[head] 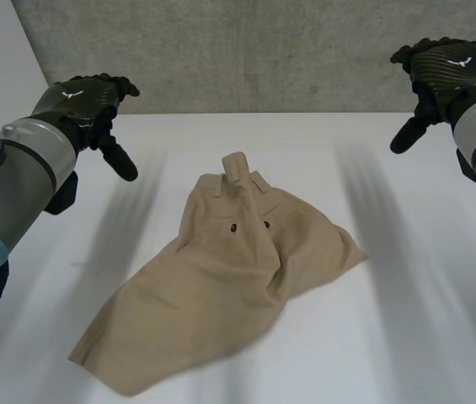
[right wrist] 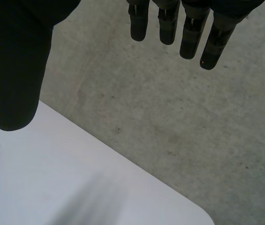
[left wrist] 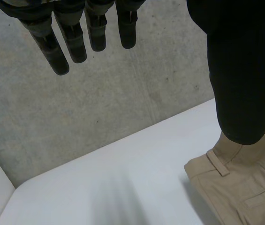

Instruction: Fold the shorts.

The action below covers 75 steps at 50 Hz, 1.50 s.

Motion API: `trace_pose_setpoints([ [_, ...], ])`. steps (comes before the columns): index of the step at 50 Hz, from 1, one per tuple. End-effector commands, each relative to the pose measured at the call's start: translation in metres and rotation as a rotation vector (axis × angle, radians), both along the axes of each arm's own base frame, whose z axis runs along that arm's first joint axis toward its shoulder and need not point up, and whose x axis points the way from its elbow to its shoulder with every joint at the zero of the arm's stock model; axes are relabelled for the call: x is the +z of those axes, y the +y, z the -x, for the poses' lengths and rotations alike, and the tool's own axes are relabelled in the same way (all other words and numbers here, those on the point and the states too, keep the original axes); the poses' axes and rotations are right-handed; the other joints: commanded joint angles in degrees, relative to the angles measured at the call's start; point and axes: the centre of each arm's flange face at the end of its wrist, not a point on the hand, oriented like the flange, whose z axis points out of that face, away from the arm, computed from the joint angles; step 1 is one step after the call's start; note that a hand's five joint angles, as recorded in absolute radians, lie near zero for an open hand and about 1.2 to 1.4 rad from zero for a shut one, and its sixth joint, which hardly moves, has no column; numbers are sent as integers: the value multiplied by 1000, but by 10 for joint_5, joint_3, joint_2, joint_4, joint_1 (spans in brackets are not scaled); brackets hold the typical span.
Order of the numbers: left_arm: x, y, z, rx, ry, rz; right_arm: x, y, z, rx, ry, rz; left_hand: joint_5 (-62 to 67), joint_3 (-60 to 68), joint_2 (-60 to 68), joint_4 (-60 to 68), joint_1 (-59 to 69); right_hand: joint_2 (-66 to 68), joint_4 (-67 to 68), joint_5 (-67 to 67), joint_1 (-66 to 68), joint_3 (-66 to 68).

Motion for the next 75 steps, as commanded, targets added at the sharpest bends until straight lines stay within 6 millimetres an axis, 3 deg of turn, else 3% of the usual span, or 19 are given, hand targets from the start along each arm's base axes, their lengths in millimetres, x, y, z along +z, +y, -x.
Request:
trace_pose_setpoints([
  [1,13,6,-4,3,6,36,0,-2,5,-31,-11,-6,-8,-13,-6,-7,-13,-16,-31,-35,20,-6],
  [17,13,9,-5,4,9,35,-3,0,0,-4,-10,-12,-18,-23,-16,-17,-23,-16,-31,-35,20,-6],
  [26,14,16,-5,-4,11,51,-12,4,-12,129,4,-36,-15,-20,-12,-14,-20,-16,-31,-35,20,-6],
  [30,-3,19,-7,0,-11,2,-21,6,-25,273,25,-43,-13,-18,-11,-12,-18,-16,-31,-35,20,-6],
  [33,-31,24,-10,2,-52,-84,-34,6,-36,383,71,-42,-6,-12,-4,-5,-11,-16,-31,-35,20,-6],
  [38,-70,38,-19,6,-100,-212,-70,23,-84,634,282,89,0,-5,3,2,-4,-16,-31,-35,20,-6],
  [43,-109,56,-33,27,-146,-337,-99,32,-119,730,491,287,2,-3,4,3,-3,-16,-31,-35,20,-6],
  [46,-121,64,-36,25,-158,-366,-118,29,-130,755,584,353,2,-3,4,3,-3,-16,-31,-35,20,-6],
  [52,-133,73,-41,33,-160,-371,-141,19,-146,773,613,369,5,0,8,7,1,-16,-31,-35,20,-6],
  [53,-133,74,-41,34,-161,-370,-143,17,-147,768,615,370,5,0,8,7,1,5,-10,-15,41,15],
  [56,-130,74,-43,41,-155,-359,-152,6,-153,749,625,382,4,-1,6,5,-1,331,315,311,367,340],
  [57,-128,74,-43,42,-153,-354,-152,2,-153,725,634,384,2,-3,4,3,-3,553,538,533,589,563],
  [58,-127,74,-43,42,-152,-349,-151,0,-153,709,639,384,2,-3,4,3,-3,679,663,659,715,688],
  [63,-122,71,-44,48,-140,-329,-138,-4,-144,592,672,359,0,-5,3,2,-4,684,669,665,720,694],
  [67,-119,69,-44,50,-134,-318,-124,7,-126,535,697,306,-1,-6,1,0,-6,684,669,665,720,694],
  [71,-116,67,-44,50,-129,-307,-113,25,-97,487,748,171,-1,-6,1,0,-6,684,669,665,720,694],
  [72,-116,66,-43,50,-128,-305,-107,30,-79,461,772,96,-1,-6,1,0,-6,684,669,665,720,694],
  [75,-113,64,-43,49,-125,-293,-101,45,-56,456,793,-27,-3,-8,-1,-2,-8,684,669,665,720,694],
])
